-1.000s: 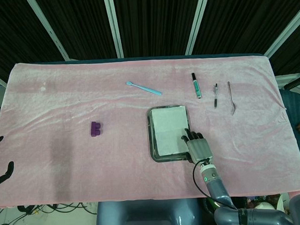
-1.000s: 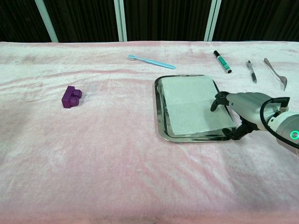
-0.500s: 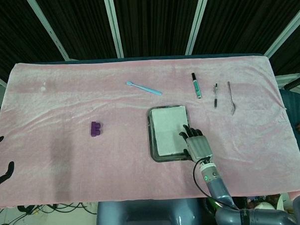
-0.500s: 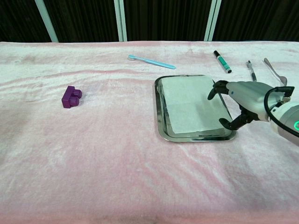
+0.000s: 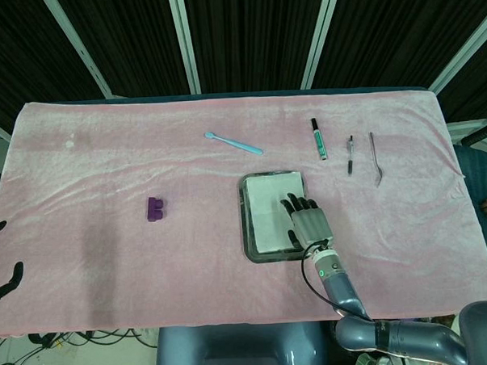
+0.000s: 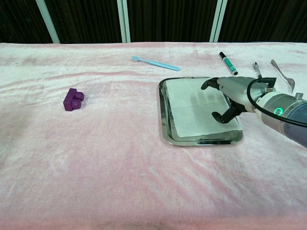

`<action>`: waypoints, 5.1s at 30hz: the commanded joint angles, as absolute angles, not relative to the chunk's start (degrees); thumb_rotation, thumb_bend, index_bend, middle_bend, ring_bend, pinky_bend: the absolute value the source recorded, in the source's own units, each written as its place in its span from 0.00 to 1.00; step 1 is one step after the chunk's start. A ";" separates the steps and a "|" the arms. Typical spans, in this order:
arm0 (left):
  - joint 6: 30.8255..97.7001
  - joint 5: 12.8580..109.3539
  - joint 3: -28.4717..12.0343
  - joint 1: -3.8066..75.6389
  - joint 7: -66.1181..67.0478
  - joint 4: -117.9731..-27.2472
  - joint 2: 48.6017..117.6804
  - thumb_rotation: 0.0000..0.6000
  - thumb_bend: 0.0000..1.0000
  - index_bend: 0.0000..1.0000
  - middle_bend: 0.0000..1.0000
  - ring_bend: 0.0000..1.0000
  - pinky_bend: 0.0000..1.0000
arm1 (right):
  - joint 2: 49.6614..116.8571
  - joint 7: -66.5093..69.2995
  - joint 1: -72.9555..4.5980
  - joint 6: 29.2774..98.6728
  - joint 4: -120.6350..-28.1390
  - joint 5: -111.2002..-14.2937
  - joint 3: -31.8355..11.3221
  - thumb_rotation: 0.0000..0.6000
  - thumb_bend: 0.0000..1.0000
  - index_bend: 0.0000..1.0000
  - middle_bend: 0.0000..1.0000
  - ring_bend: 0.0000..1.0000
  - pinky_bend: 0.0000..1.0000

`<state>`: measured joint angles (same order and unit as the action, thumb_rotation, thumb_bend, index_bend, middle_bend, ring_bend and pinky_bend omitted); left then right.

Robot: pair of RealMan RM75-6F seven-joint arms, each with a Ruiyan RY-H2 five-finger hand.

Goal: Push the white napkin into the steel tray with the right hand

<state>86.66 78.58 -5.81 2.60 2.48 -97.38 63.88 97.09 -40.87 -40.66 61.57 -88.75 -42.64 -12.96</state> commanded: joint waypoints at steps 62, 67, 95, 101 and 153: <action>86.04 78.35 -5.73 2.92 2.10 -97.25 63.72 1.00 0.40 0.12 0.04 0.00 0.00 | 101.98 -49.19 -45.15 64.19 -86.72 -34.07 -9.14 1.00 0.42 0.12 0.07 0.14 0.17; 86.07 78.35 -5.74 2.91 2.09 -97.25 63.72 1.00 0.40 0.12 0.04 0.00 0.00 | 102.17 -49.53 -45.32 64.55 -86.96 -33.33 -9.34 1.00 0.42 0.12 0.07 0.14 0.17; 86.16 78.32 -5.80 2.93 2.10 -97.22 63.75 1.00 0.40 0.12 0.04 0.00 0.00 | 103.37 -50.48 -46.62 65.98 -87.72 -31.34 -10.75 1.00 0.42 0.12 0.07 0.14 0.17; 86.19 78.36 -5.78 2.91 2.04 -97.11 63.76 1.00 0.40 0.12 0.04 0.00 0.00 | 103.04 -49.90 -46.40 66.75 -87.84 -32.10 -10.86 1.00 0.42 0.12 0.07 0.14 0.17; 87.49 78.84 -5.85 2.40 2.91 -97.28 64.04 1.00 0.40 0.12 0.04 0.00 0.00 | 74.97 -16.08 -7.22 96.08 -91.73 -84.65 7.90 1.00 0.31 0.05 0.02 0.11 0.17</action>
